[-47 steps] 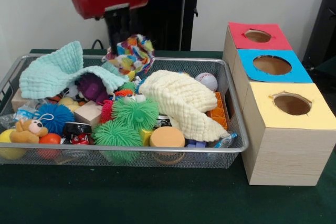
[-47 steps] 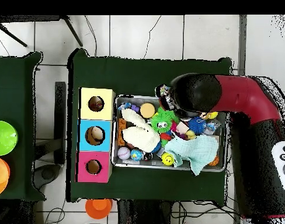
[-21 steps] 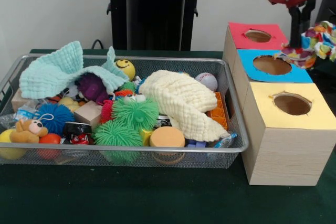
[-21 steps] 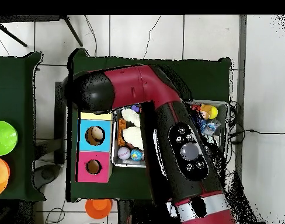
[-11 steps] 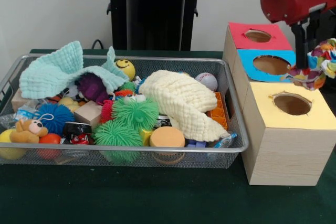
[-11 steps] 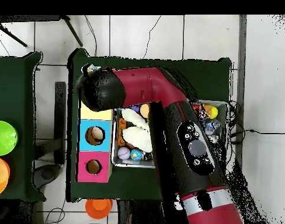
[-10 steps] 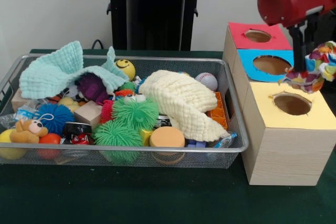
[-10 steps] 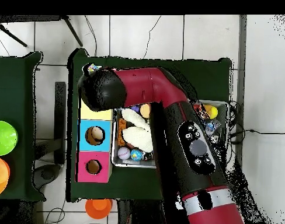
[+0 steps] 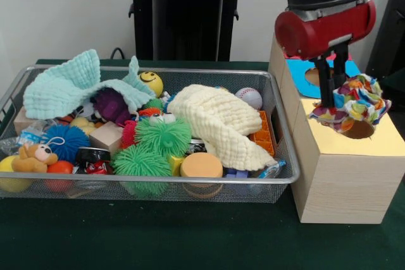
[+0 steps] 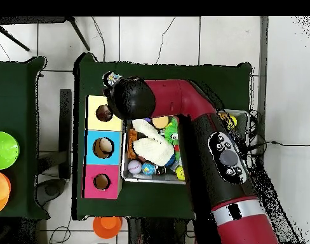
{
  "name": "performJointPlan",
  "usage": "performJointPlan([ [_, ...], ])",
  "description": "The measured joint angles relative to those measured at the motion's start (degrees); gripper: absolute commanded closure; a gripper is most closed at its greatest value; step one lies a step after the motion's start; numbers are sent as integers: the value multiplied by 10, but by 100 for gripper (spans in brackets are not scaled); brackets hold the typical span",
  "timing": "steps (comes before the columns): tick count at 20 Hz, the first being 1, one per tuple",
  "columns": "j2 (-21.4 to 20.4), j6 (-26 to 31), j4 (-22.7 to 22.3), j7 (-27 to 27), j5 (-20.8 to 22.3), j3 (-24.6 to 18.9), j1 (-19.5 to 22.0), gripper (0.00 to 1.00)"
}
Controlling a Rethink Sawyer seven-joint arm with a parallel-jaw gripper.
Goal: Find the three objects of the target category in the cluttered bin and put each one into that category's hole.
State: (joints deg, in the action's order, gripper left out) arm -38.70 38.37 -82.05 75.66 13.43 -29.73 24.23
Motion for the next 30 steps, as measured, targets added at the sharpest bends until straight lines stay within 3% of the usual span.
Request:
performJointPlan([
  [18,23,-18,-78,0,-35,-7,7,100],
  [30,60,-69,-90,0,-35,-19,15,100],
])
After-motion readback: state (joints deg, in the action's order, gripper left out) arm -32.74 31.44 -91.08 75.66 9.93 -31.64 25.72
